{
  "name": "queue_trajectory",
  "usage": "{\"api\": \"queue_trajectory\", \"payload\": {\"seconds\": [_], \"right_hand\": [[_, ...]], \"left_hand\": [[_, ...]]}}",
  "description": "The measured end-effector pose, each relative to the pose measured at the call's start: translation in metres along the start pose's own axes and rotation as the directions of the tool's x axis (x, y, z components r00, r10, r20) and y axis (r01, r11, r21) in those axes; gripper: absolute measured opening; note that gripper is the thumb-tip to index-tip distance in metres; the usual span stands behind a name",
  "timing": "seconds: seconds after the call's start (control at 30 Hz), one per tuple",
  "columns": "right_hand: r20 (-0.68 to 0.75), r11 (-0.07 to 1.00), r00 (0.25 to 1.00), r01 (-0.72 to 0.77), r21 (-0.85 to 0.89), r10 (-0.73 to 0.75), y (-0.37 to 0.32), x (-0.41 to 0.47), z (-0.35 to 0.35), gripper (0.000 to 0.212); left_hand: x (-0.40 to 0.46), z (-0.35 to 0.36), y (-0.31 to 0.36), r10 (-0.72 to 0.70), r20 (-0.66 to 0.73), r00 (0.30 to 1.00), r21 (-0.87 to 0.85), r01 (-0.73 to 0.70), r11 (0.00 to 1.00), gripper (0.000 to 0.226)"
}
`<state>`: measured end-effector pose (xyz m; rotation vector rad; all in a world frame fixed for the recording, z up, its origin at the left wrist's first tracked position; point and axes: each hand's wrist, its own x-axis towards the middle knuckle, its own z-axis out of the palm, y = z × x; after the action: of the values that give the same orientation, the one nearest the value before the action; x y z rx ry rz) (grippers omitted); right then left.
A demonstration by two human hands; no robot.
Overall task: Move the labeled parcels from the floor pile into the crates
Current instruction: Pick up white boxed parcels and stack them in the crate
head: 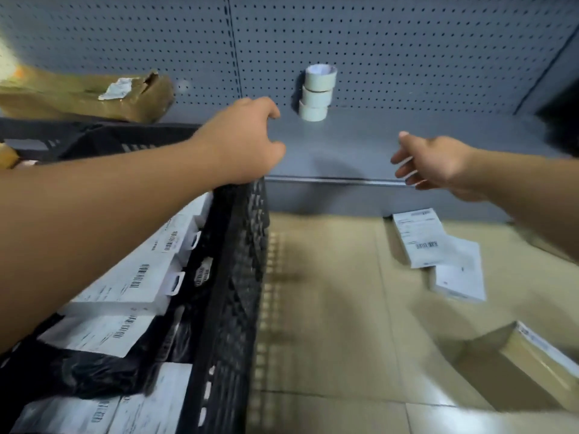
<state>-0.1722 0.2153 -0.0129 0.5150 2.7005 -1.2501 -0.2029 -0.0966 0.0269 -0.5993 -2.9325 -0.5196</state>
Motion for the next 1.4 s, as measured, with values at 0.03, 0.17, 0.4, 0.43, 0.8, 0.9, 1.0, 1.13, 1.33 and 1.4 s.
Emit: {"api": "queue_trajectory", "payload": {"seconds": [0.03, 0.17, 0.4, 0.43, 0.8, 0.9, 1.0, 1.13, 1.33, 1.4], "right_hand": [[-0.012, 0.999, 0.999, -0.042, -0.018, 0.042, 0.017, 0.000, -0.011, 0.058], [-0.023, 0.981, 0.984, -0.177, -0.076, 0.175, 0.078, -0.004, -0.048, 0.062], [0.037, 0.929, 0.931, -0.360, -0.089, 0.364, 0.158, -0.019, -0.107, 0.059], [0.038, 0.921, 0.922, -0.381, -0.082, 0.385, 0.168, -0.020, -0.112, 0.059], [0.106, 0.899, 0.893, -0.429, -0.093, 0.437, 0.238, -0.018, -0.106, 0.057], [0.111, 0.913, 0.906, -0.406, -0.036, 0.408, 0.244, -0.006, -0.091, 0.059], [0.141, 0.919, 0.915, -0.389, 0.066, 0.377, 0.248, 0.007, -0.075, 0.055], [0.164, 0.884, 0.913, -0.404, 0.235, 0.374, 0.255, 0.027, -0.054, 0.059], [0.121, 0.821, 0.919, -0.391, 0.416, 0.376, 0.261, 0.052, -0.037, 0.064], [0.121, 0.801, 0.915, -0.396, 0.449, 0.385, 0.264, 0.057, -0.031, 0.065]], "left_hand": [[0.001, 0.007, 0.011, 0.019, 0.007, 1.000, -0.017, -0.019, 1.000, 0.055], [0.007, 0.042, 0.052, 0.040, 0.081, 0.996, -0.064, -0.035, 0.997, 0.054], [0.004, 0.118, 0.114, 0.039, 0.325, 0.945, -0.144, 0.009, 0.990, 0.056], [0.002, 0.128, 0.122, 0.044, 0.356, 0.933, -0.143, 0.008, 0.990, 0.057], [0.003, 0.226, 0.196, -0.225, 0.617, 0.754, -0.276, 0.475, 0.835, 0.045], [0.008, 0.250, 0.203, -0.283, 0.657, 0.699, -0.329, 0.603, 0.727, 0.022], [0.016, 0.273, 0.209, -0.364, 0.658, 0.659, -0.375, 0.707, 0.600, 0.011], [0.028, 0.300, 0.217, -0.439, 0.650, 0.620, -0.424, 0.776, 0.467, 0.025], [0.042, 0.327, 0.234, -0.469, 0.679, 0.565, -0.493, 0.824, 0.279, 0.043], [0.045, 0.333, 0.238, -0.469, 0.689, 0.552, -0.500, 0.831, 0.243, 0.044]]}}
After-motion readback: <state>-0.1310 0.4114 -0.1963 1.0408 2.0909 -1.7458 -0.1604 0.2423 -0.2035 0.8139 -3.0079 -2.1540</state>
